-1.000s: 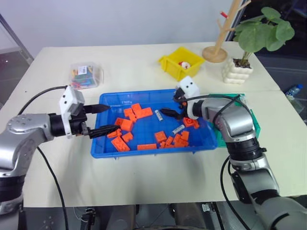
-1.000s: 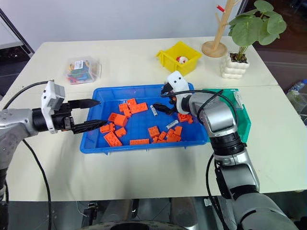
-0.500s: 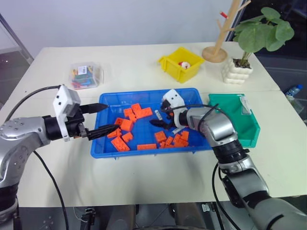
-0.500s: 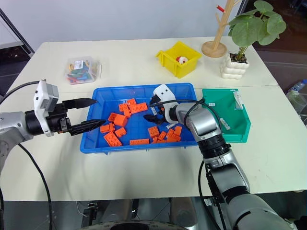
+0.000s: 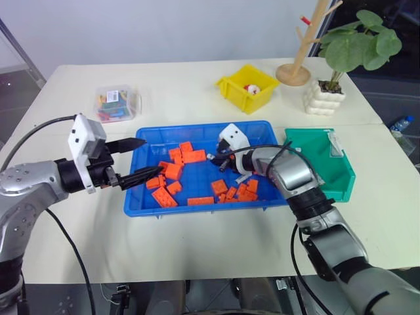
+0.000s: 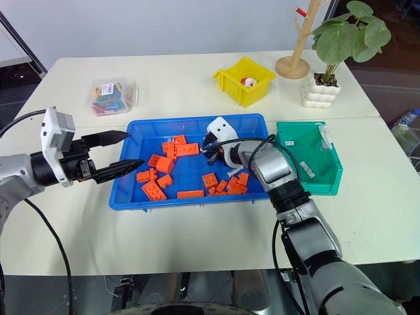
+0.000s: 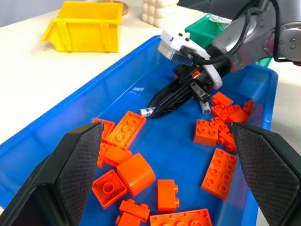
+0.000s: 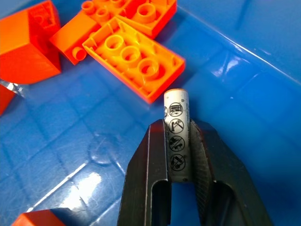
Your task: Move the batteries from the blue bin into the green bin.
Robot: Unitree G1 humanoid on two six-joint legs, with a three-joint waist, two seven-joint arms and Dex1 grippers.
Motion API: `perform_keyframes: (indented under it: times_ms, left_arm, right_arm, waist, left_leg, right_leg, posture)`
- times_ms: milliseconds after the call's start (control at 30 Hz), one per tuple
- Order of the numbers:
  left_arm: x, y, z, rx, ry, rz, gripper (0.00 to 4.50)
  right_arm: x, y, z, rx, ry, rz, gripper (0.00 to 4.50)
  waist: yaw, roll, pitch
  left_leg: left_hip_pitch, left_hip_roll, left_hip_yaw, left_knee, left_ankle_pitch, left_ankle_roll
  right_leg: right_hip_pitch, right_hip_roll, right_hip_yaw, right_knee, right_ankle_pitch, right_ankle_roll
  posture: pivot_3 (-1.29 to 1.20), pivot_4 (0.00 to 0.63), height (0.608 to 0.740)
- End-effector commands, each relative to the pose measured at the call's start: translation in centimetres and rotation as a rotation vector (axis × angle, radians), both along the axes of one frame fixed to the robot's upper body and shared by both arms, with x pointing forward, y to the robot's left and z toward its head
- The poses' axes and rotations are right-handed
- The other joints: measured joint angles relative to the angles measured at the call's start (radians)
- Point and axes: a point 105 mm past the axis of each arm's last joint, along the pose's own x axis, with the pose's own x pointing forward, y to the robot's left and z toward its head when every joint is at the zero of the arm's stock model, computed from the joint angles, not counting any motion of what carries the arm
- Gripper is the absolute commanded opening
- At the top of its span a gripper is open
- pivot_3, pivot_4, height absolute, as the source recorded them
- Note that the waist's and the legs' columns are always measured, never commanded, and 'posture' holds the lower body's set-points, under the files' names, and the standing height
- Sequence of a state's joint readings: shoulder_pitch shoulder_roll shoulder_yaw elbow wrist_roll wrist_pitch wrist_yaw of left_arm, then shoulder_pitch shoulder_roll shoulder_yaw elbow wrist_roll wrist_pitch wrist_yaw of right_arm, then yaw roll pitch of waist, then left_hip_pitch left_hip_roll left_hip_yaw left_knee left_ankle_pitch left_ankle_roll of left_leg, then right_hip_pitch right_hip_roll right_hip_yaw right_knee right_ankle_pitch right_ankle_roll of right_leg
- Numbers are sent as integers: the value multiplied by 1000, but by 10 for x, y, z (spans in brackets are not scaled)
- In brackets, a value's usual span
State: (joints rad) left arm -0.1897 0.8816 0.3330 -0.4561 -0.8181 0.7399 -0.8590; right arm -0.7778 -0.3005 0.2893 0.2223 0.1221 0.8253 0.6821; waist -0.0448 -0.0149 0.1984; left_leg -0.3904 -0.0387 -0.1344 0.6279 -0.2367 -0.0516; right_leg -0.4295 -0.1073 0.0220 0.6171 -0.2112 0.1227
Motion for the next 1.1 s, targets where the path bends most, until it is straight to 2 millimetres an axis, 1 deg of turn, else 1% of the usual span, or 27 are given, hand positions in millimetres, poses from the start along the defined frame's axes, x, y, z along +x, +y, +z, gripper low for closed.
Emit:
perform_keyframes:
  times_ms: [33, 100, 133, 233, 267, 300, 333, 400, 467, 500, 633, 667, 733, 800, 933, 1100]
  left_arm:
    - [-4, -1, 10, -11, -44, -13, 4500]
    - [-1, -5, 15, -88, -45, -25, 4500]
    - [2, -8, 16, -132, -45, -34, 4500]
    - [9, -17, 13, -170, -36, -64, 4500]
    - [11, -20, 10, -165, -30, -81, 4500]
    - [15, -27, 7, -160, -22, -109, 4500]
    - [17, -32, 4, -155, -16, -129, 4500]
    - [18, -42, 2, -153, -8, -182, 4500]
    - [27, -54, 2, -144, -23, -228, 4500]
    - [30, -57, 2, -141, -28, -239, 4500]
    - [39, -71, 1, -136, -34, -307, 4500]
    - [40, -73, 1, -136, -34, -317, 4500]
    - [41, -78, 2, -153, -31, -351, 4500]
    - [44, -81, 2, -158, -29, -365, 4500]
    - [50, -80, -1, -150, -28, -369, 4500]
    - [52, -86, -2, -151, -27, -403, 4500]
  right_arm:
    - [4, -2, 18, -9, -51, 5, 61]
    - [8, -4, 32, -5, -98, 11, 61]
    - [11, -6, 43, 7, -117, 2, 61]
    - [16, -19, 75, 27, -178, -25, 61]
    - [16, -26, 87, 29, -200, -33, 61]
    - [16, -37, 102, 28, -230, -48, 61]
    - [15, -44, 112, 26, -248, -58, 61]
    - [13, -55, 124, 16, -275, -80, 61]
    - [6, -75, 135, -8, -294, -119, 61]
    - [3, -81, 137, -16, -298, -131, 61]
    - [-13, -123, 142, -55, -284, -261, 61]
    - [-15, -129, 143, -60, -282, -283, 61]
    - [-27, -147, 143, -68, -261, -344, 61]
    - [-37, -158, 142, -80, -241, -380, 61]
    - [-53, -168, 136, -109, -203, -406, 61]
    - [-58, -179, 128, -123, -170, -451, 61]
  waist:
    - [0, 0, 0]
    - [0, 0, 0]
    - [1, 1, 0]
    - [1, 0, 0]
    - [1, 0, 0]
    - [2, 0, 0]
    - [6, 0, 0]
    - [9, 0, 0]
    - [9, 0, 0]
    - [9, 0, 0]
    - [8, 0, 0]
    - [5, 0, 0]
    - [1, 0, 0]
    - [1, 0, 0]
    - [2, 0, 0]
    - [5, 0, 0]
  left_leg:
    - [0, 0, 0, 0, 0, 0]
    - [0, 0, 0, 0, 0, 0]
    - [0, 0, 0, 0, 0, 0]
    - [0, 0, 0, 1, 0, 0]
    - [-1, 0, 0, 1, 0, 0]
    - [-1, 0, 0, 0, 0, 0]
    - [-1, 0, 0, 0, 0, 0]
    - [-1, 0, 0, 0, 0, 0]
    - [-1, 0, 0, 0, 0, 0]
    - [-1, 0, 0, 0, 0, 0]
    - [-1, 0, 0, 0, 0, 0]
    - [-1, 0, 0, 0, 0, 0]
    - [-1, 0, 1, 0, 0, 1]
    - [-1, 0, 1, 0, 0, 1]
    - [-1, 0, 1, 1, 0, 1]
    - [-1, 0, 1, 2, 0, 1]
  right_leg:
    - [0, 0, 0, 0, 0, 0]
    - [0, 0, 0, 0, 0, 0]
    - [0, 0, 0, 0, 0, 0]
    - [0, 0, 0, 0, 0, 0]
    - [0, 0, 0, 0, 0, 0]
    - [0, 0, 0, 0, 0, 0]
    - [0, 0, 0, -1, 0, 0]
    - [0, 0, 0, -2, 0, 0]
    - [1, 0, 0, -2, 0, 0]
    - [1, 0, 0, -2, 0, 0]
    - [1, 0, 0, -2, 0, 0]
    - [1, 0, 0, -3, 0, 0]
    - [1, 0, 0, -3, 0, 0]
    - [1, 0, 0, -2, 0, 0]
    - [1, 0, 0, -2, 0, 0]
    - [1, 0, 0, -2, 0, 0]
  posture:
    - [0, 150, 740]
    - [0, 150, 740]
    - [0, 150, 740]
    - [0, 150, 740]
    - [0, 150, 740]
    - [0, 150, 740]
    - [0, 150, 740]
    - [0, 150, 740]
    - [0, 150, 740]
    - [0, 150, 740]
    - [0, 150, 740]
    - [0, 150, 740]
    - [0, 150, 740]
    - [0, 150, 740]
    - [0, 150, 740]
    - [0, 150, 740]
